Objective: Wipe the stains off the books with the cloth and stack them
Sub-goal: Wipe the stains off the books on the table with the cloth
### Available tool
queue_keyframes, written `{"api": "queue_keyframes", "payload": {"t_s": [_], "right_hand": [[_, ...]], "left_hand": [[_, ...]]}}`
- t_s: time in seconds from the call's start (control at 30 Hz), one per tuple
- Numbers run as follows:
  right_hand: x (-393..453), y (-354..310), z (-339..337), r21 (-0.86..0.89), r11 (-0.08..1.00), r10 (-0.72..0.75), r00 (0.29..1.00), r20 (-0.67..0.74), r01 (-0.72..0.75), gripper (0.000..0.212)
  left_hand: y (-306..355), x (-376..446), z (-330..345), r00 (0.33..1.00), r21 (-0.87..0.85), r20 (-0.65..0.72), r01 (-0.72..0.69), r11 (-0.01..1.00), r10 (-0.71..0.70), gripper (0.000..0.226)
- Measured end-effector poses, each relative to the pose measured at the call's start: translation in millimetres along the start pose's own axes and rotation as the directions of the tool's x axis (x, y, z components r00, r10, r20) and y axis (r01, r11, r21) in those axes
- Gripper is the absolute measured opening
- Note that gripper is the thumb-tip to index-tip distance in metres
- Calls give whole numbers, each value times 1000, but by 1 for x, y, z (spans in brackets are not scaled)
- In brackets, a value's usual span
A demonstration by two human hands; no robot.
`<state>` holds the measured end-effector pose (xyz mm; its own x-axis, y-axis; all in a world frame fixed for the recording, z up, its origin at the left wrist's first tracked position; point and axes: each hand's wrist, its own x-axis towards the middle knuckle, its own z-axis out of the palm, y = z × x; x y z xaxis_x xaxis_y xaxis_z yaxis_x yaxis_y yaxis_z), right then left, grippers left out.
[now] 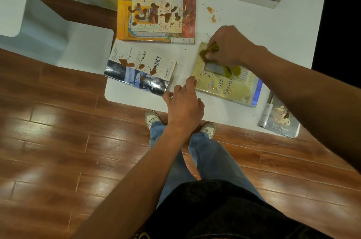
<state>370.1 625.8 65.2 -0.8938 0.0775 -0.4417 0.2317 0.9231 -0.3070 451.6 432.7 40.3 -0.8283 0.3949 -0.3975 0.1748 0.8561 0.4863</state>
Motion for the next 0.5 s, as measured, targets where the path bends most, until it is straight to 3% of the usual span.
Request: {"api": "queue_keyframes", "payload": {"t_s": [0.07,0.23,0.4,0.5], "right_hand": [[3,2,-1,37,999,27,995,-92,-24,30],[-14,-2,3,-12,997,-77,979,187,80,28],[-27,8,8,10,1000,-21,999,43,21,23],[-34,5,15,-27,998,-50,994,92,53,23]], "left_hand": [[0,0,-1,1000,-1,1,-3,1000,3,57],[-1,1,-2,1000,-12,0,4,1000,-4,56],[0,-1,-2,1000,25,9,-7,1000,7,56],[1,0,-2,1000,23,-3,-12,1000,12,55]]}}
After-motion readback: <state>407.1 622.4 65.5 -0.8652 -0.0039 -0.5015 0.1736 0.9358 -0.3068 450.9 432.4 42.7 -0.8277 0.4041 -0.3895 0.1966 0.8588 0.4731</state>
